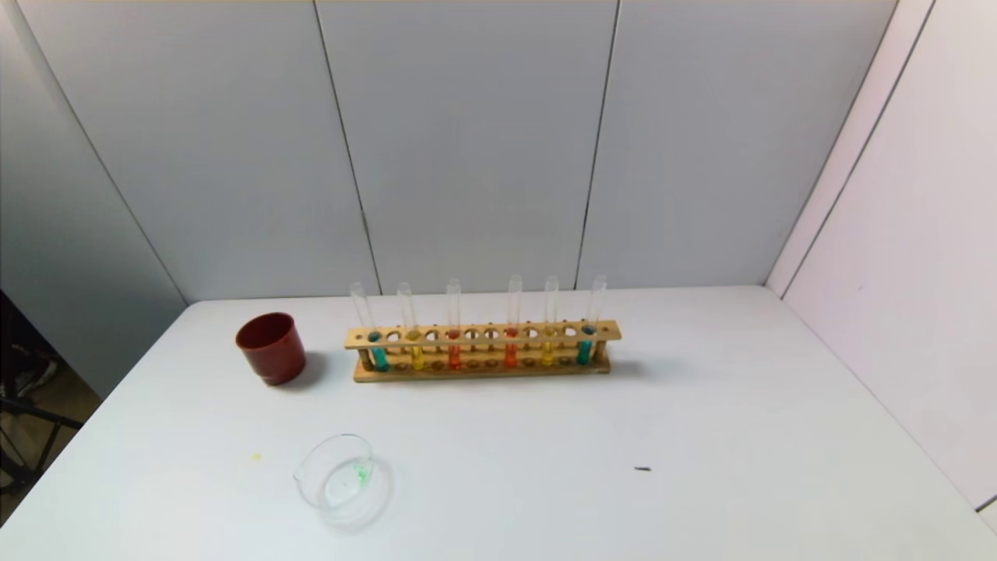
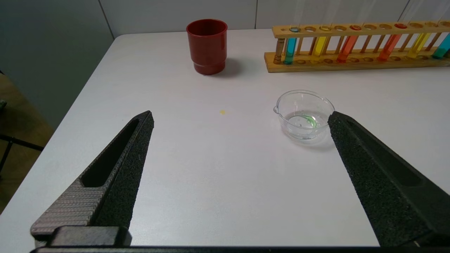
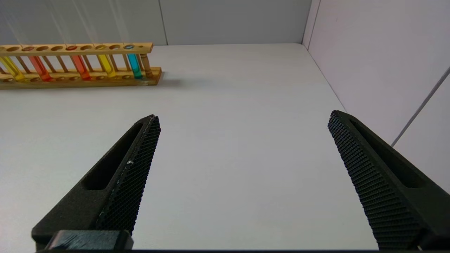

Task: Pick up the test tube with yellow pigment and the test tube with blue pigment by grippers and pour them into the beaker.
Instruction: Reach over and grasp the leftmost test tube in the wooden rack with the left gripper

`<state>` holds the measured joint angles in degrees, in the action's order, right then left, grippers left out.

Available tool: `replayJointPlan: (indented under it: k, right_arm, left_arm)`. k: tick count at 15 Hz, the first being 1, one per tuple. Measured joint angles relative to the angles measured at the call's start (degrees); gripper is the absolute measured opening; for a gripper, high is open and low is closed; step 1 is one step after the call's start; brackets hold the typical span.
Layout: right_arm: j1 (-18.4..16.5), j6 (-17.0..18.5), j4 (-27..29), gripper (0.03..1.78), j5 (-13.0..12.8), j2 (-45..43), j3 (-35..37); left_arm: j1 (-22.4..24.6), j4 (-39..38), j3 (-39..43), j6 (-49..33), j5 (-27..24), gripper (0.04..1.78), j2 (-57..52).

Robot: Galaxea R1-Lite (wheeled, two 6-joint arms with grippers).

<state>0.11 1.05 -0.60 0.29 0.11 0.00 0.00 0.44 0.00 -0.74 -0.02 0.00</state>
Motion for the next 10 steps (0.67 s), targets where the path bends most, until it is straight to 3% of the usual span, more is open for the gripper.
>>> replayJointPlan:
  k: [10]
  right_arm:
    - [0.0,0.0,0.0,1.74,0.0,0.0,0.0]
  left_arm:
    - [0.0,-0.3,0.0,0.2,0.0,1.75,0.0]
